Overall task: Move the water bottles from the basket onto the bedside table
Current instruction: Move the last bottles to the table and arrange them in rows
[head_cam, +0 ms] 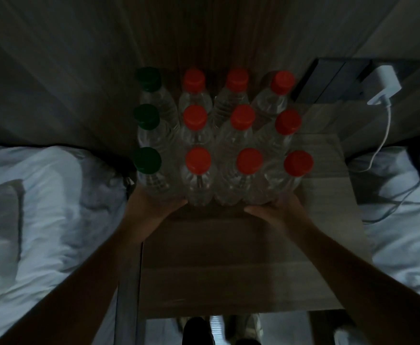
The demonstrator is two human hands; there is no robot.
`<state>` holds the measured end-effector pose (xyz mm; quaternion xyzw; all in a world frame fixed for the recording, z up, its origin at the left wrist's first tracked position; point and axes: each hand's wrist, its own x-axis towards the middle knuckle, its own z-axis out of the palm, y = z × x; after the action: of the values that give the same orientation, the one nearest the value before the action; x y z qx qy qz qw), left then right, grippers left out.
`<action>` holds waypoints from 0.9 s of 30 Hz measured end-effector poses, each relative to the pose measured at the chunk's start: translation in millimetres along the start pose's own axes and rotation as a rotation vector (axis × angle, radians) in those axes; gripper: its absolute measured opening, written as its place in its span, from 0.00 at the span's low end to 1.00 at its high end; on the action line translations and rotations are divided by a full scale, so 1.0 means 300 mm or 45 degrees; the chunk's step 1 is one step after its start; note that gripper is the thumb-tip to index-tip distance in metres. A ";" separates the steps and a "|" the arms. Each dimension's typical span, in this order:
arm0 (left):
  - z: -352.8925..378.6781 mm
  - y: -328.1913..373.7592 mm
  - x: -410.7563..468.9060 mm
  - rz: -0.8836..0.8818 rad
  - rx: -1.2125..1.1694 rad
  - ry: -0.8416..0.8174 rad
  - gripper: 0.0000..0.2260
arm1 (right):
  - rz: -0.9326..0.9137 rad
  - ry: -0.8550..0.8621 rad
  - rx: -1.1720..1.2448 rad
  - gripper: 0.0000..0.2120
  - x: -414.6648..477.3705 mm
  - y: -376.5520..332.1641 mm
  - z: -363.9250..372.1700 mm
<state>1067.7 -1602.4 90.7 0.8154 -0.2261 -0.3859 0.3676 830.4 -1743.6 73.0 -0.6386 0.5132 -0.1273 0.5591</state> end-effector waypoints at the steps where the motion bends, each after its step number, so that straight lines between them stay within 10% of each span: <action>1: 0.002 0.002 0.002 -0.039 0.025 0.035 0.38 | -0.002 0.011 0.022 0.37 0.007 -0.004 0.010; 14: 0.026 -0.004 0.014 -0.048 -0.001 0.127 0.20 | 0.041 -0.010 0.195 0.26 0.033 -0.023 0.032; 27: 0.048 -0.070 0.027 0.113 -0.081 0.194 0.39 | -0.103 0.037 0.385 0.36 0.025 -0.019 0.049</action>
<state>1062.9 -1600.5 64.5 0.8195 -0.2210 -0.3130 0.4262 847.4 -1741.9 69.6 -0.5655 0.4700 -0.2349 0.6357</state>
